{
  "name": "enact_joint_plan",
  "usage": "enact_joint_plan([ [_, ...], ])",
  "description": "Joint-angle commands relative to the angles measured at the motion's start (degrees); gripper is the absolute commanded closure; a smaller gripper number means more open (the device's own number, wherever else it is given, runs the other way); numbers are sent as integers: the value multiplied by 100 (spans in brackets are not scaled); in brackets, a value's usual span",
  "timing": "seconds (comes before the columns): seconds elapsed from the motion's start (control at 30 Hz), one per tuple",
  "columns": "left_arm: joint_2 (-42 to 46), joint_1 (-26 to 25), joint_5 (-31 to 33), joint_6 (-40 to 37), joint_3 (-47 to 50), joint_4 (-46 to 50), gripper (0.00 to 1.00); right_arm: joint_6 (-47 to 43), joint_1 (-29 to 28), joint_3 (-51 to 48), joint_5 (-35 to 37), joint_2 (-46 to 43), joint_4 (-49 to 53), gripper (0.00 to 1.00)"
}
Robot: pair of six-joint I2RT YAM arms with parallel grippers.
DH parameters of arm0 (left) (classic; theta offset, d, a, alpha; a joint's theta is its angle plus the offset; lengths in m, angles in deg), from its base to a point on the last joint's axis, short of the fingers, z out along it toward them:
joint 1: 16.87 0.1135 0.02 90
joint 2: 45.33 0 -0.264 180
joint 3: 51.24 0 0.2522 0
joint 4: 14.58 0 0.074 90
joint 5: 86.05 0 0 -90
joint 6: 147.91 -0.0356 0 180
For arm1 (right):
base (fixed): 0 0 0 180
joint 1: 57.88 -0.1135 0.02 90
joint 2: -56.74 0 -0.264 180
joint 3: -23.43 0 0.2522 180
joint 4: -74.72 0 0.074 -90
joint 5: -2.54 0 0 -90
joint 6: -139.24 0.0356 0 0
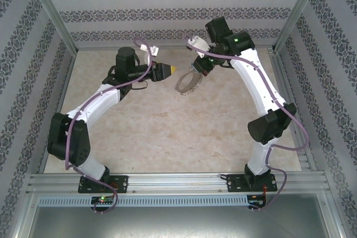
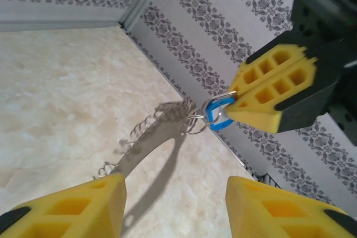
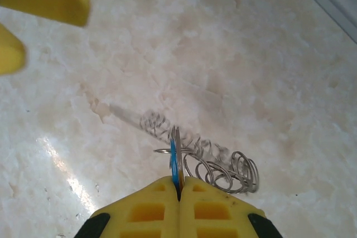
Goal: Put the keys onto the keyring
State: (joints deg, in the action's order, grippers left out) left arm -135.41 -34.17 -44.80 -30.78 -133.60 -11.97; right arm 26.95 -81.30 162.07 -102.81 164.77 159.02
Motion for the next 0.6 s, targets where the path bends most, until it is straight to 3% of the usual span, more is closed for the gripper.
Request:
enact_joint_plan([
  [0.0,437,171,559,182,215,-386,46,92,-79,84,14,77,-32,100],
  [0.1,706,338,914,253,405,-266,39,118,-149,370,-12,375,-8,100],
  [0.4,1228,648,1051,182,529,141,37,232,-354,2673,-180,2150,175,100],
  [0.57,1368,776,1054,187,471,287,36,370,-357,2968,-291,2579,-120,100],
])
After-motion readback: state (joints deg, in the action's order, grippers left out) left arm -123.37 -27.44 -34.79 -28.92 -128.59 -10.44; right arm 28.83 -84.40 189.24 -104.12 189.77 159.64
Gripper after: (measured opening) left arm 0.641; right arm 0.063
